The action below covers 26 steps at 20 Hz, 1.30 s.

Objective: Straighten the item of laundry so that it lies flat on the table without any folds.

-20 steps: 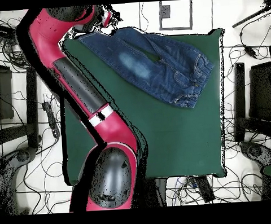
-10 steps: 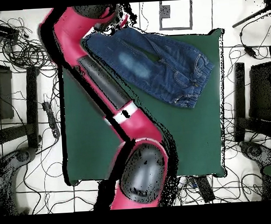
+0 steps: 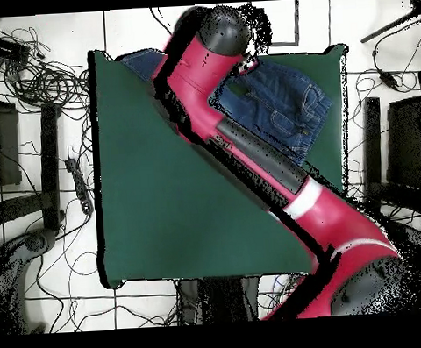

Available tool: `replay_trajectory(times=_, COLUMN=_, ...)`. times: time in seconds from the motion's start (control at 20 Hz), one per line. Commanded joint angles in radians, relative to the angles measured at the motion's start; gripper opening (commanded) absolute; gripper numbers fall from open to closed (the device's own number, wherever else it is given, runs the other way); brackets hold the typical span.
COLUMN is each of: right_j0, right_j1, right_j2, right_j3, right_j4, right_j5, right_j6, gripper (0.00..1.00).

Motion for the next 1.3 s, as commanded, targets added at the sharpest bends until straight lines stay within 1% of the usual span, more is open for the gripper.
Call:
replay_trajectory(times=0.05, right_j0=-0.01, right_j1=-0.071, right_j2=0.005, right_j3=0.361, right_j4=0.219, right_j5=-0.028, right_j6=0.761, gripper=1.0)
replay_trajectory(times=0.15, right_j0=-0.018, right_j1=-0.092, right_j2=-0.005, right_j3=0.37, right_j4=0.252, right_j5=0.015, right_j6=0.8, gripper=1.0)
replay_trajectory(times=0.25, right_j0=-0.02, right_j1=-0.107, right_j2=-0.02, right_j3=0.375, right_j4=0.269, right_j5=0.056, right_j6=0.826, gripper=1.0)
replay_trajectory(times=0.3, right_j0=-0.011, right_j1=-0.107, right_j2=-0.032, right_j3=0.36, right_j4=0.276, right_j5=0.07, right_j6=0.843, gripper=1.0)
replay_trajectory(times=0.35, right_j0=-0.011, right_j1=-0.11, right_j2=-0.04, right_j3=0.361, right_j4=0.28, right_j5=0.086, right_j6=0.875, gripper=1.0)
replay_trajectory(times=0.5, right_j0=0.002, right_j1=-0.122, right_j2=-0.064, right_j3=0.361, right_j4=0.302, right_j5=0.102, right_j6=0.982, gripper=1.0)
replay_trajectory(times=0.6, right_j0=0.007, right_j1=-0.134, right_j2=-0.074, right_j3=0.36, right_j4=0.318, right_j5=0.112, right_j6=1.018, gripper=1.0)
replay_trajectory(times=0.65, right_j0=0.003, right_j1=-0.142, right_j2=-0.07, right_j3=0.364, right_j4=0.344, right_j5=0.112, right_j6=1.051, gripper=1.0)
replay_trajectory(times=0.75, right_j0=-0.003, right_j1=-0.154, right_j2=-0.075, right_j3=0.373, right_j4=0.366, right_j5=0.129, right_j6=1.095, gripper=1.0)
replay_trajectory(times=0.85, right_j0=-0.011, right_j1=-0.16, right_j2=-0.088, right_j3=0.382, right_j4=0.37, right_j5=0.156, right_j6=1.115, gripper=1.0)
replay_trajectory(times=1.05, right_j0=-0.039, right_j1=-0.182, right_j2=-0.095, right_j3=0.411, right_j4=0.415, right_j5=0.209, right_j6=1.177, gripper=1.0)
replay_trajectory(times=1.1, right_j0=-0.047, right_j1=-0.195, right_j2=-0.09, right_j3=0.418, right_j4=0.435, right_j5=0.213, right_j6=1.185, gripper=1.0)
replay_trajectory(times=1.3, right_j0=-0.056, right_j1=-0.225, right_j2=-0.111, right_j3=0.444, right_j4=0.458, right_j5=0.259, right_j6=1.19, gripper=1.0)
